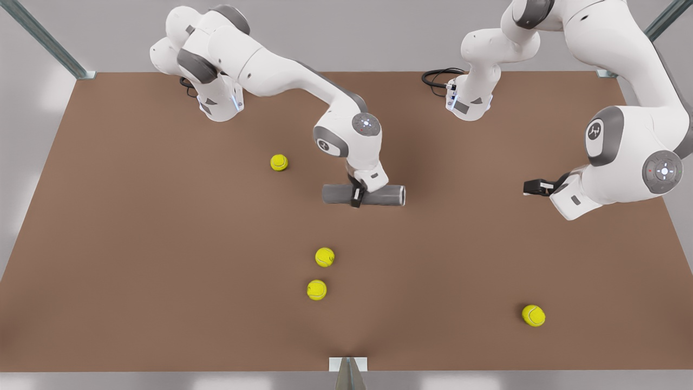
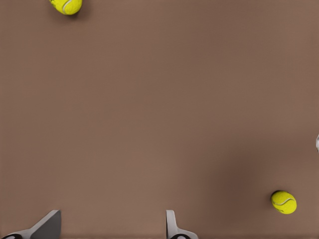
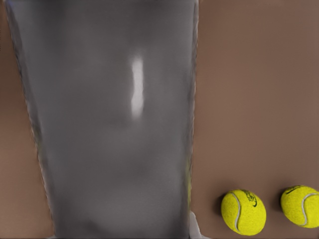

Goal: Put the tennis tube upright

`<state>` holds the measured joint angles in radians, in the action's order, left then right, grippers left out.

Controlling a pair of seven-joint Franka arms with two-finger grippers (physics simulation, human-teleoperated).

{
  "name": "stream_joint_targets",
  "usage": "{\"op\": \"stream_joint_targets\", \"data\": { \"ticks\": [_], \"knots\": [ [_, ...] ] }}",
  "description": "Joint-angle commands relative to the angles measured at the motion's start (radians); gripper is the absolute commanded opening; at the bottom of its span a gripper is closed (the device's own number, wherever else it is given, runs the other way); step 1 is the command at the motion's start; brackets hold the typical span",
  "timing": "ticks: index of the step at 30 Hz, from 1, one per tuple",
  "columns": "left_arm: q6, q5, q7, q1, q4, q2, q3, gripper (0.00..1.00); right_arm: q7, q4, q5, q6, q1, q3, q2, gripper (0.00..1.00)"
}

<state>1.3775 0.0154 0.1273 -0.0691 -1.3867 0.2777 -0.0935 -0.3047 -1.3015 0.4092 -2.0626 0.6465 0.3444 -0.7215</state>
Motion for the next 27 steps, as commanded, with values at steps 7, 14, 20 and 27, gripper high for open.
{"op": "stream_joint_targets", "data": {
  "ticks": [7, 14, 20, 27],
  "knots": [
    [0.002, 0.001, 0.0, -0.001, 0.0, 0.012, 0.0, 1.0, -0.088, 0.237, 0.025, 0.012, 0.067, -0.039, -0.18, 0.71],
    [0.006, 0.001, 0.0, -0.002, 0.002, 0.021, 0.0, 1.0, -0.129, 0.38, 0.02, 0.022, 0.137, -0.12, -0.318, 0.73],
    [0.012, 0.001, 0.0, -0.002, 0.002, 0.028, 0.0, 1.0, -0.154, 0.404, 0.02, 0.001, 0.139, -0.136, -0.352, 1.0],
    [0.014, 0.001, 0.0, -0.002, 0.002, 0.034, 0.0, 1.0, -0.045, 0.406, -0.113, 0.215, 0.068, -0.125, -0.196, 1.0]
  ]
}}
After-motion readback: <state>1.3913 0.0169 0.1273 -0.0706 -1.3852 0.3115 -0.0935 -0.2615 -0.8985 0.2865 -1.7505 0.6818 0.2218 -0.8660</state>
